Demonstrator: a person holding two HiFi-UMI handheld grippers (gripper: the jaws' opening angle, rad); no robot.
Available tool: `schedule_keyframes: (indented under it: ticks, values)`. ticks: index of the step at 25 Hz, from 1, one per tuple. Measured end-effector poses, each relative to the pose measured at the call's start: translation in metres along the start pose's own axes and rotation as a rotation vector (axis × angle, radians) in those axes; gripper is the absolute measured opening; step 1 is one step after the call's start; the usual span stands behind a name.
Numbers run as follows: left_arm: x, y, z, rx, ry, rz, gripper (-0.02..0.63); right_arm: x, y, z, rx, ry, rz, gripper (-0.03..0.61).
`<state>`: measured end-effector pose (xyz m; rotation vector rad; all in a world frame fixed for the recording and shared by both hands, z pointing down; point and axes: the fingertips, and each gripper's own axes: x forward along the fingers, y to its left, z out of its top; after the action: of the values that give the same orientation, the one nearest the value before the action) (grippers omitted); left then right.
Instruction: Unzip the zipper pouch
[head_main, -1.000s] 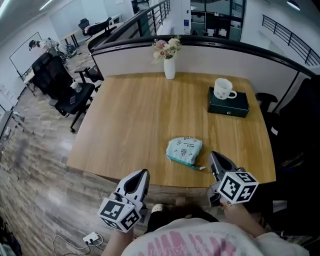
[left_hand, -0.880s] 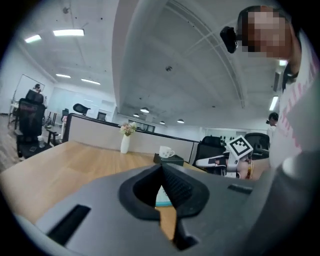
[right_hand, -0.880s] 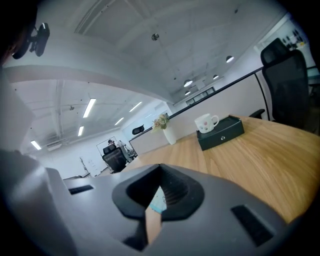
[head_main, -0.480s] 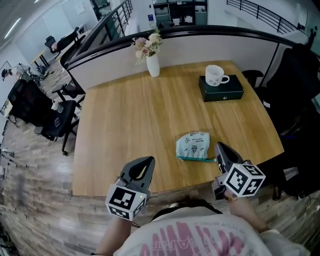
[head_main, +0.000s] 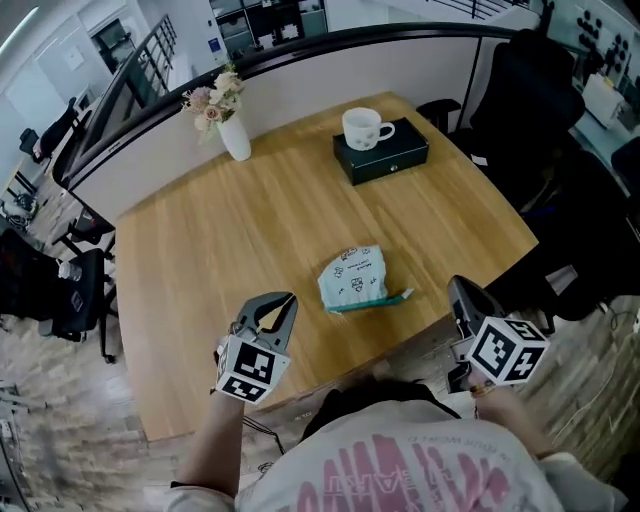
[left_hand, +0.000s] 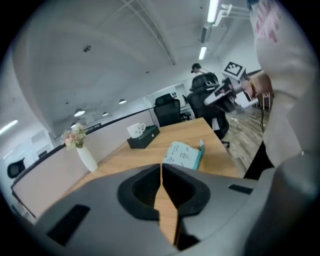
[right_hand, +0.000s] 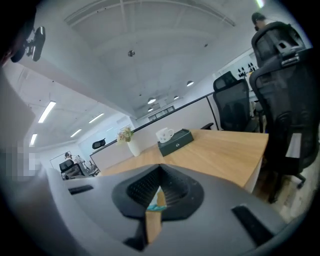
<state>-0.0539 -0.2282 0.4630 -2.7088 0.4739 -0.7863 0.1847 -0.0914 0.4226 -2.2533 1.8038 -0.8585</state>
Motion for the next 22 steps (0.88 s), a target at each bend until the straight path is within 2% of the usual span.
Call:
schedule_keyframes:
  ticks: [7,11,19,22]
  values:
    - [0.047,-0.020,-0.021,0.432,0.093,-0.199,0.120,-0.044,-0.042,0.000,0.043,-0.011,-0.143,-0.005]
    - [0.066,-0.041,-0.035,0.675,0.134,-0.296,0.174,-0.060,-0.057,-0.002,0.078,-0.011,-0.185,-0.005]
    - [0.084,-0.055,-0.047,0.994,0.159,-0.357,0.186,-0.077,-0.069,-0.006,0.108,-0.016,-0.224,-0.005]
    - [0.091,-0.060,-0.047,1.070,0.163,-0.366,0.204,-0.079,-0.072,-0.012,0.140,-0.014,-0.230,-0.005]
